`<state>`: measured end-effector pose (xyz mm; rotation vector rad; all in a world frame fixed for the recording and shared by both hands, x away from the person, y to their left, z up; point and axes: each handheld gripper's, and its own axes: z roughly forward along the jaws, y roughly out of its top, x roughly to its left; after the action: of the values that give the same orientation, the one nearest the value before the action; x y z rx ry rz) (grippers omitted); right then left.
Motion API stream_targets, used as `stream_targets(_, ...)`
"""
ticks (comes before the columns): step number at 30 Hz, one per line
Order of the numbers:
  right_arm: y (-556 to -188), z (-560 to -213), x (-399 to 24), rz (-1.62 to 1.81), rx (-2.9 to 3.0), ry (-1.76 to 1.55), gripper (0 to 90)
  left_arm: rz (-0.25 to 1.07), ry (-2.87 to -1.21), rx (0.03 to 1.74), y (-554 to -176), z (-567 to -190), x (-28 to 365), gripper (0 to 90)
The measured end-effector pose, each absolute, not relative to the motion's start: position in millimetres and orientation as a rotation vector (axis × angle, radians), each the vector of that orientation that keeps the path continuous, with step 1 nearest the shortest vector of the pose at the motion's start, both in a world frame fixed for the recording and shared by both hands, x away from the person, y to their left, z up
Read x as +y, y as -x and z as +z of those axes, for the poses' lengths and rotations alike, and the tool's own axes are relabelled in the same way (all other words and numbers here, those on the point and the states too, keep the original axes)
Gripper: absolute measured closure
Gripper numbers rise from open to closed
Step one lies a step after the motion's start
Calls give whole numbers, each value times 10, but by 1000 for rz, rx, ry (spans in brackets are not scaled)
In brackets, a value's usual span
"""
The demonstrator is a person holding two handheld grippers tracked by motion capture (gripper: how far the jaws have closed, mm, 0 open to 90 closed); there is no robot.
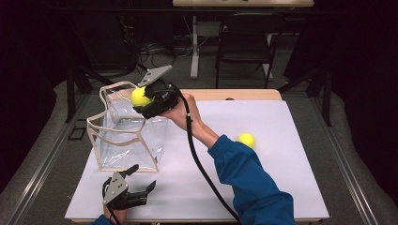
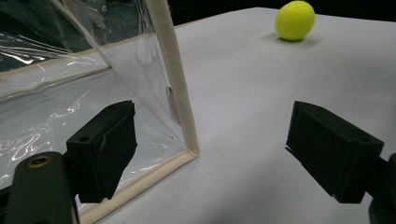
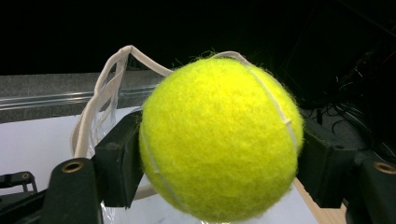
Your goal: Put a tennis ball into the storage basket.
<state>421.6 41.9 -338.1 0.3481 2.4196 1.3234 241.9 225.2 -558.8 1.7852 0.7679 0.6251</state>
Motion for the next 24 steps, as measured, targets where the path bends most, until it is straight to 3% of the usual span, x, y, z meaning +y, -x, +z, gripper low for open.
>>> stream_targets(24, -4185, -3413, 578, 1301, 2437, -312, 258, 623, -1780, 771, -2418, -5589, 2252, 161)
